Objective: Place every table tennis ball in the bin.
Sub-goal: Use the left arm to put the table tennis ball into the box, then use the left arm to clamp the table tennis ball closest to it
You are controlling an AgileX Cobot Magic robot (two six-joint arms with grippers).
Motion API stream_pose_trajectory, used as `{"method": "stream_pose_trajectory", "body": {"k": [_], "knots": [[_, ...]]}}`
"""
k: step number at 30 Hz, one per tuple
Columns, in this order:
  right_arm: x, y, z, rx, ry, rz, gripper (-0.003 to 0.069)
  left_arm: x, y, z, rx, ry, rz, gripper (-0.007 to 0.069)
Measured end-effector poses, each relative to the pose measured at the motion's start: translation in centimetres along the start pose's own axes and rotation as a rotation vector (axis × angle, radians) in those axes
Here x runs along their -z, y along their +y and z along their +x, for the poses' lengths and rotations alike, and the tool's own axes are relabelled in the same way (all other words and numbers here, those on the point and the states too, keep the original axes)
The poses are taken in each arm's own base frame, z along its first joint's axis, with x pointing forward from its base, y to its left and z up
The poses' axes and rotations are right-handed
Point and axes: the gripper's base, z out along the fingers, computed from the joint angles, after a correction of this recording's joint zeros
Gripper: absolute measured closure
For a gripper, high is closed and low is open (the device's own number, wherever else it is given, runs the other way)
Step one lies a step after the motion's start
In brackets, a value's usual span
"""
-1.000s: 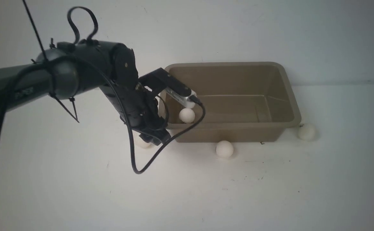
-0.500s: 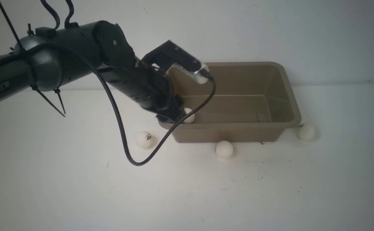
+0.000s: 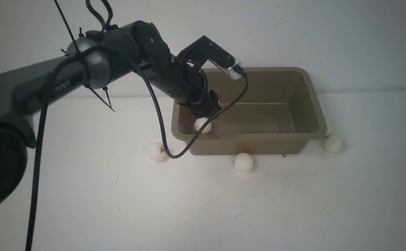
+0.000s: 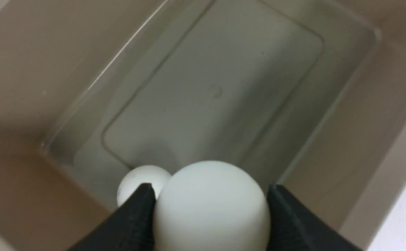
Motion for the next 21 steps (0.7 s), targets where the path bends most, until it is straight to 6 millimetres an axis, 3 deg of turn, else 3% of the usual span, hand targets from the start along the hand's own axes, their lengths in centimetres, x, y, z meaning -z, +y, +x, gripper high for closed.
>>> {"method": "stream_pose_trajectory", "body": {"k": [2, 4, 5, 8, 18, 21], "knots": [[0.0, 0.0, 0.0, 0.000, 0.000, 0.000, 0.0416, 0.0, 0.0, -0.1, -0.016, 0.004, 0.008, 0.0264], [0.0, 0.0, 0.0, 0.000, 0.000, 0.000, 0.0416, 0.3, -0.1, -0.4, -0.033, 0.009, 0.022, 0.0225], [0.0, 0.0, 0.0, 0.004, 0.001, 0.000, 0.0416, 0.8, -0.1, -0.9, -0.030, 0.001, 0.025, 0.0158], [0.0, 0.0, 0.0, 0.015, 0.002, -0.001, 0.0416, 1.7, -0.1, -1.3, -0.017, -0.001, 0.018, 0.0116], [0.0, 0.0, 0.1, 0.021, 0.008, -0.001, 0.0416, 7.0, 1.2, -1.1, 0.066, 0.052, -0.030, 0.0135], [0.0, 0.0, 0.1, 0.022, 0.009, -0.001, 0.0416, 10.1, 2.0, -0.9, 0.091, 0.047, -0.047, 0.0136]]}}
